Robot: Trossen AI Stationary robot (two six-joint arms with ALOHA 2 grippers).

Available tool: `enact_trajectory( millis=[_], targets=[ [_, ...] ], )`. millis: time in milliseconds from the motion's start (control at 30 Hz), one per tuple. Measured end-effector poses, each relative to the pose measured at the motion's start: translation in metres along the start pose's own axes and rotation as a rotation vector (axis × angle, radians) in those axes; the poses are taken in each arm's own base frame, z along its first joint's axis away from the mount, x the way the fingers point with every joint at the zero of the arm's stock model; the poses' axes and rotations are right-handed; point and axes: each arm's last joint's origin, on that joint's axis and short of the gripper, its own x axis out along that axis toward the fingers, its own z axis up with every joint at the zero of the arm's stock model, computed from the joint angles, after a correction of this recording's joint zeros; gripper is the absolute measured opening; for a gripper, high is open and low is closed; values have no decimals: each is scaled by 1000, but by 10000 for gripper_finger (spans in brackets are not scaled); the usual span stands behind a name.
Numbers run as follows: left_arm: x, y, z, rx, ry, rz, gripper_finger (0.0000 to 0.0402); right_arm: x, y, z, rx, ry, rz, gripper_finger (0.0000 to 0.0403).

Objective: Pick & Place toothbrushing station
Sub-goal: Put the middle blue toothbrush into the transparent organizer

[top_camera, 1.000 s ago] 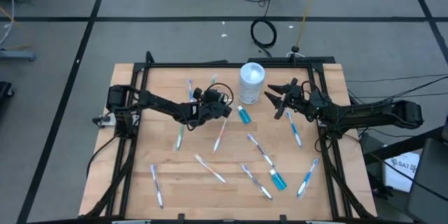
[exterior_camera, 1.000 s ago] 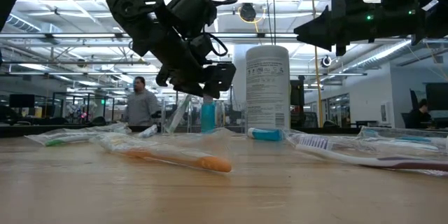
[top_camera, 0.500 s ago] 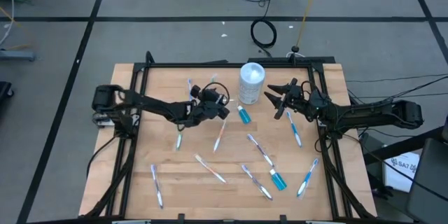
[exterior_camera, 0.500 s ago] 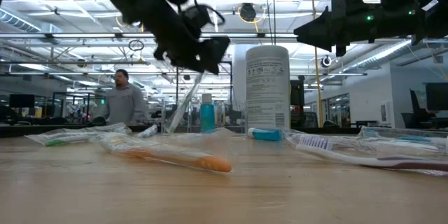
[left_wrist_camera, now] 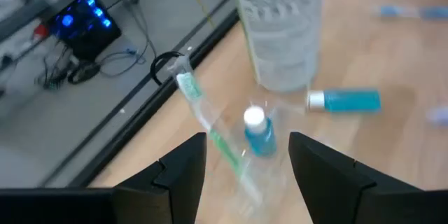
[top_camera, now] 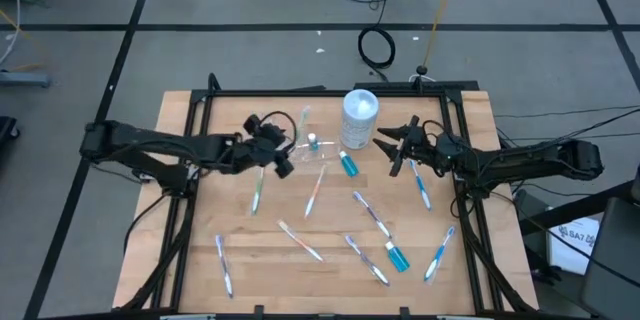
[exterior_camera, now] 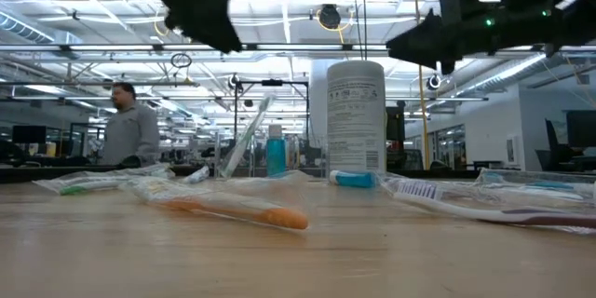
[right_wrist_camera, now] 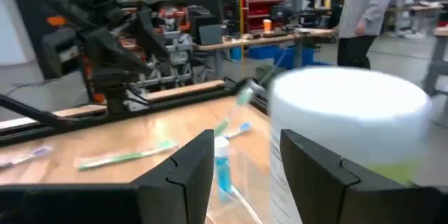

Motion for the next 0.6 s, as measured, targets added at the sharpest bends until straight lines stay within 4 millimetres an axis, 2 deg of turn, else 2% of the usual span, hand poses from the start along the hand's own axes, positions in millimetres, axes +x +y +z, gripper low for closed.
enact_trajectory(
  millis=[100,333,533,600],
  targets=[
    [-17,11,-5,-21,35,2,212,8,11,3,-20,47,38,155],
    [-63,51,-17,-127,-23,104,212,33,41,2,-12,178,112,155],
    [-63,58,-54,-102,-71,7,212,55,68,-5,-32,287,165,155],
    [-60,56,-60,-48,-101,-51,212,58,72,-7,-12,324,165,155]
  ],
)
